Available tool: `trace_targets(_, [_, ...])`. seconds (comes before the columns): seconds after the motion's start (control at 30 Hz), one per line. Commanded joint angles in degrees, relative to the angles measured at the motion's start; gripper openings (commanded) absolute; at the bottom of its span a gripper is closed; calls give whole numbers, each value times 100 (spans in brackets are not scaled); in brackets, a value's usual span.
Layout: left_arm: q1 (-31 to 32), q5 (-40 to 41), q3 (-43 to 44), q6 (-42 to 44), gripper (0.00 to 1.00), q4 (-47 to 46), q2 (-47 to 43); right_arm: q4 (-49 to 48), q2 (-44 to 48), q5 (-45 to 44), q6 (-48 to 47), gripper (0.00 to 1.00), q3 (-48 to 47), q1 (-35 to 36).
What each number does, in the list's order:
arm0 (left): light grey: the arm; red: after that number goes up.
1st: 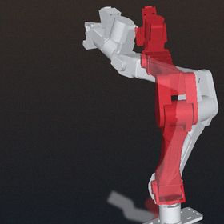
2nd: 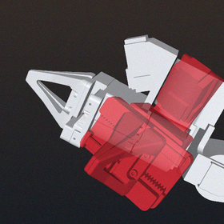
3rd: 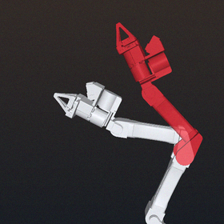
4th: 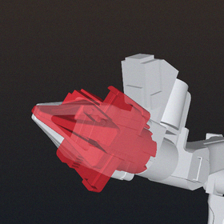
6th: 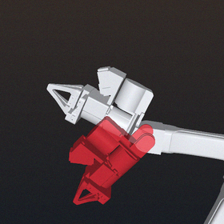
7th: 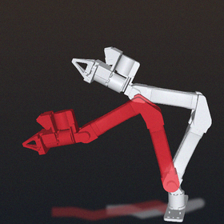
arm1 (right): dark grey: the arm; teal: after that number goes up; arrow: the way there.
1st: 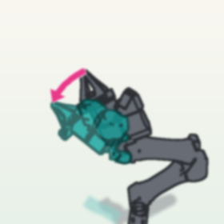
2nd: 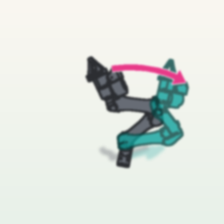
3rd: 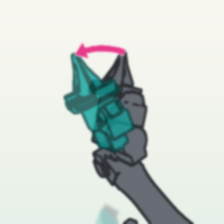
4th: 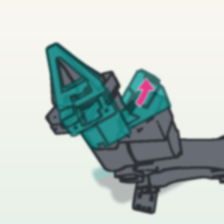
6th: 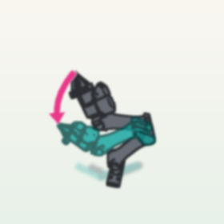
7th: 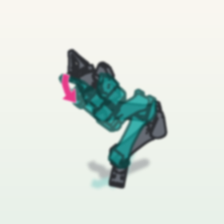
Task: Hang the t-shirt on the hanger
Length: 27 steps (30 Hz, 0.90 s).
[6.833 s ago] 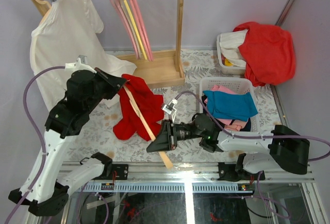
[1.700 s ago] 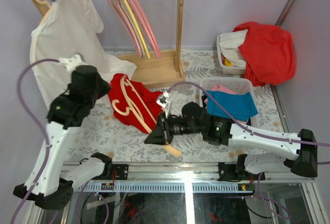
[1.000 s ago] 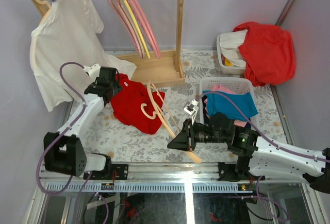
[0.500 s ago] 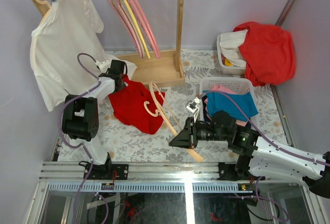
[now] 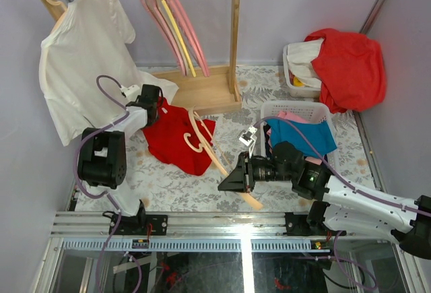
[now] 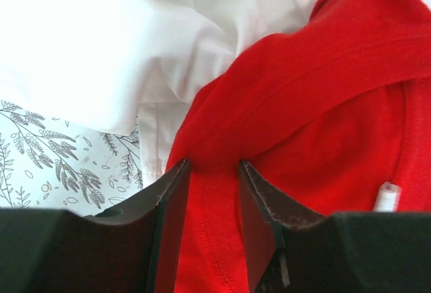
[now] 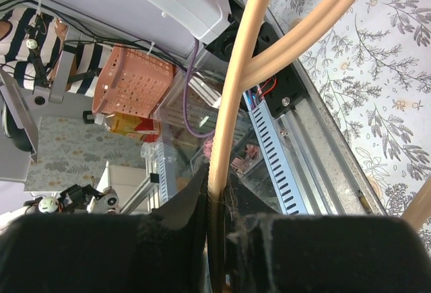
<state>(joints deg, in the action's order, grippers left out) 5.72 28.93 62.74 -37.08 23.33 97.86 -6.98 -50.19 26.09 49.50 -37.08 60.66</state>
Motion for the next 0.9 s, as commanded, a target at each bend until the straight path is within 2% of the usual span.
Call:
trace_targets(0.0, [-153, 202, -90, 46, 31, -287, -112, -408, -50, 245, -73, 0, -107, -55])
trace_targets(0.07, [-162, 253, -48, 65, 20, -233, -90, -343, -93, 240, -112, 0, -179, -70])
trace_targets(0.3, [-186, -15, -210, -141, 1, -172, -775, -1066, -756, 728, 137, 0, -282, -176])
trace_targets(0.57, [-193, -533, -509, -188, 0, -190, -1592, -2566, -1601, 1846, 1088, 0, -468, -646])
trace_targets(0.73, [-170, -883, -566, -203, 0, -145, -1967, -3659, -2107, 2223, 1763, 0, -574, -802])
trace_targets(0.87, [-116, -1037, -485, -152, 0, -74, -2117, -4161, -2603, 2366, 2007, 0, -811, -813])
